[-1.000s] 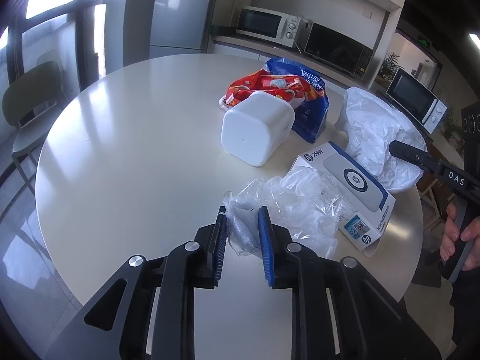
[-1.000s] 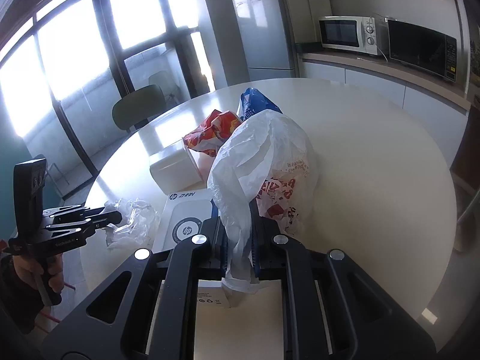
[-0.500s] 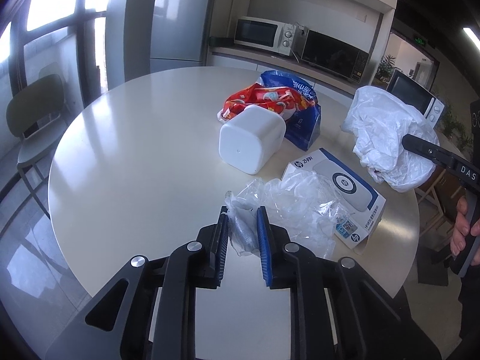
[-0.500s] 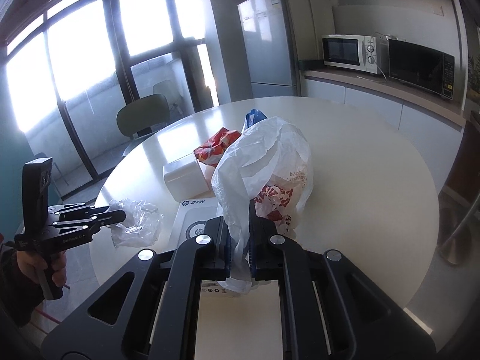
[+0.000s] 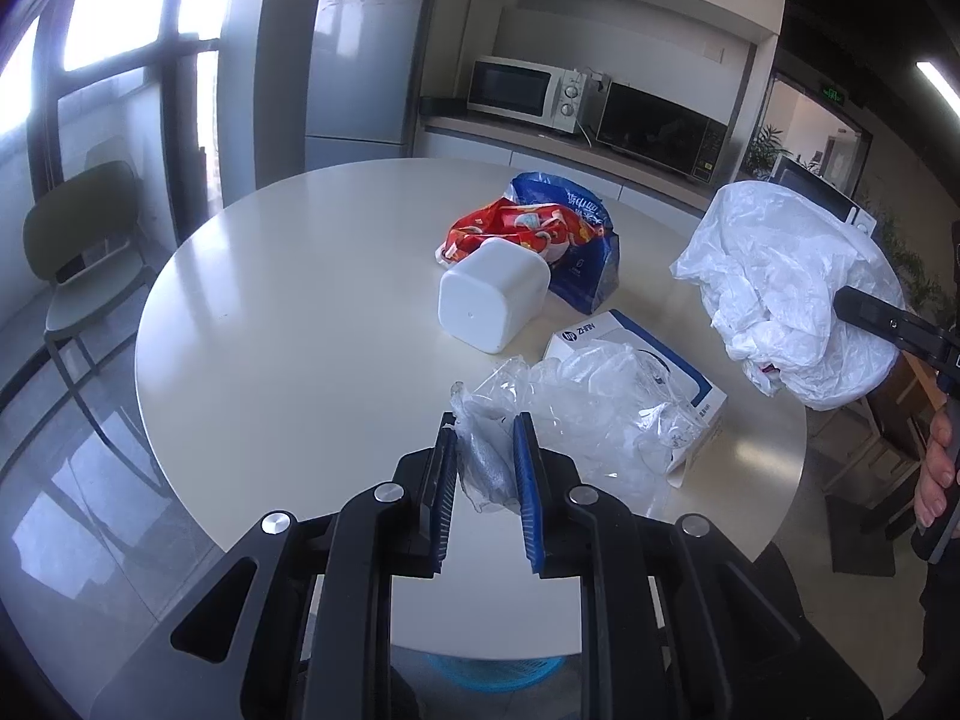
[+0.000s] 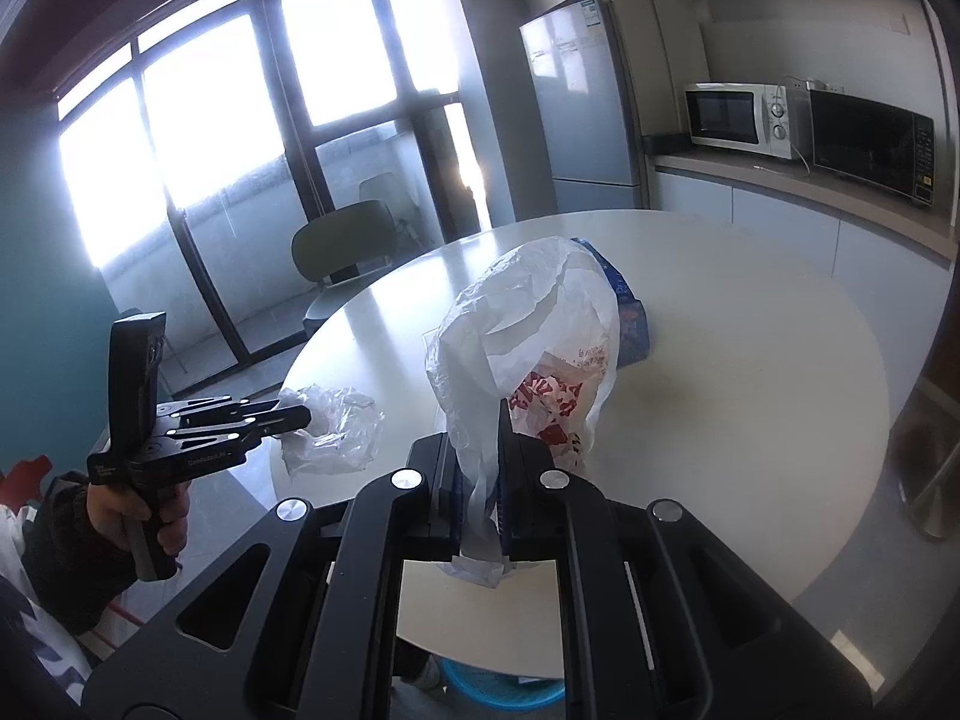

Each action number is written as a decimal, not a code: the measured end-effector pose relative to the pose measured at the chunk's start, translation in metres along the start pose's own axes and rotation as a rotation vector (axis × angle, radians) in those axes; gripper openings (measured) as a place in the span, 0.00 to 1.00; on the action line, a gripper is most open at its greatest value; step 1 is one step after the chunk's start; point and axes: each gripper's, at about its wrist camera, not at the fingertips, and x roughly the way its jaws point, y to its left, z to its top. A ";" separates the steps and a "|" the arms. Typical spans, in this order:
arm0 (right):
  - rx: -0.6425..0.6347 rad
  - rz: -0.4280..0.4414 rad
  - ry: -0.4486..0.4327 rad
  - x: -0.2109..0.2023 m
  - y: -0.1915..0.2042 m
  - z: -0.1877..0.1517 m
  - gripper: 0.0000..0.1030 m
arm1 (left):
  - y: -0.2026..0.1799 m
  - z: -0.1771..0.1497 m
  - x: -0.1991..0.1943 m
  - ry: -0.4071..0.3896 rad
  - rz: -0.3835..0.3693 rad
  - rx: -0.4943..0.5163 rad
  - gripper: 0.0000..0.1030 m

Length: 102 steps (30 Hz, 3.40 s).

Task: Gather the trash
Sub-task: 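Carry both plastic bags down over the blue wastebasket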

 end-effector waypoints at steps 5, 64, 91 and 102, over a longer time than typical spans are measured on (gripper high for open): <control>-0.024 0.021 0.005 -0.021 0.011 -0.004 0.07 | -0.004 -0.004 -0.016 -0.017 -0.012 0.004 0.17; 0.185 0.213 0.402 0.008 0.031 -0.173 0.07 | -0.030 -0.164 0.027 0.336 -0.059 -0.030 0.18; 0.698 0.136 0.702 0.221 -0.095 -0.296 0.07 | 0.027 -0.233 0.220 0.747 -0.008 -0.287 0.18; 0.696 0.110 0.811 0.267 -0.104 -0.312 0.08 | 0.022 -0.238 0.253 0.801 0.014 -0.273 0.18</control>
